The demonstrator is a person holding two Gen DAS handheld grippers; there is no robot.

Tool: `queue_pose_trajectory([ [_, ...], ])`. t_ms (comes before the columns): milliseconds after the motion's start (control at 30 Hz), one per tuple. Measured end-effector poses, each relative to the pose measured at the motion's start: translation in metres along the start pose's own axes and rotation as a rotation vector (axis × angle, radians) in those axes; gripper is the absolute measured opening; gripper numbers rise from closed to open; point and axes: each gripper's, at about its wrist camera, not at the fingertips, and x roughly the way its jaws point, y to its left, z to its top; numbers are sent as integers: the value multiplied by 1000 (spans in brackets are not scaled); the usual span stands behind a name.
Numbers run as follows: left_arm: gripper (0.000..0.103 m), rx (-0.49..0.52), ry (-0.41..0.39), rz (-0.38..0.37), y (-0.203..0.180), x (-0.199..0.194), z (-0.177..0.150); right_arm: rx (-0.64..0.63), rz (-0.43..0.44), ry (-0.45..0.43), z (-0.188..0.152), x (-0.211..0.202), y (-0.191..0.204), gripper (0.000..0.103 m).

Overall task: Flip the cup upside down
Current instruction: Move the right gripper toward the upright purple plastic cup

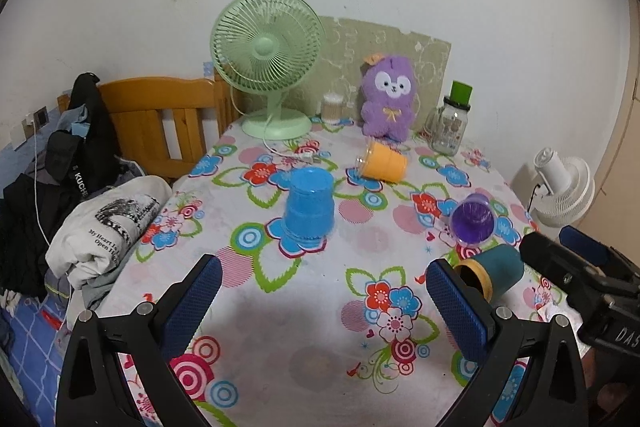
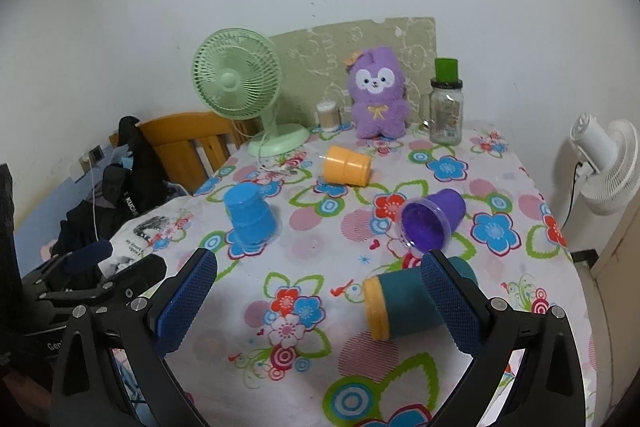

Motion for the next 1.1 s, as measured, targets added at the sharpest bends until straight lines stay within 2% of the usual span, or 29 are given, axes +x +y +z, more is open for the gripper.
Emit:
queue_pose_trajectory([
  [233,103,75,15,1,-23,33,9,128,-94,93,10,28,-45,103],
  [433,103,123,53,-30,-45,72,24,216,-109,143,24,58,-87,103],
  [667,103,144,91,-46,-65,118,43,349,-86,258,43,115,-125,103],
  [767,103,162,110,-30,-72,139,49,396,-101,337,47,142,-139,103],
  [900,103,151,129,-30,-72,156,51,431,-128,383,48,168,-155,103],
  [1100,103,153,160,-25,-73,176,49,467,-115,443,44,190,-165,103],
])
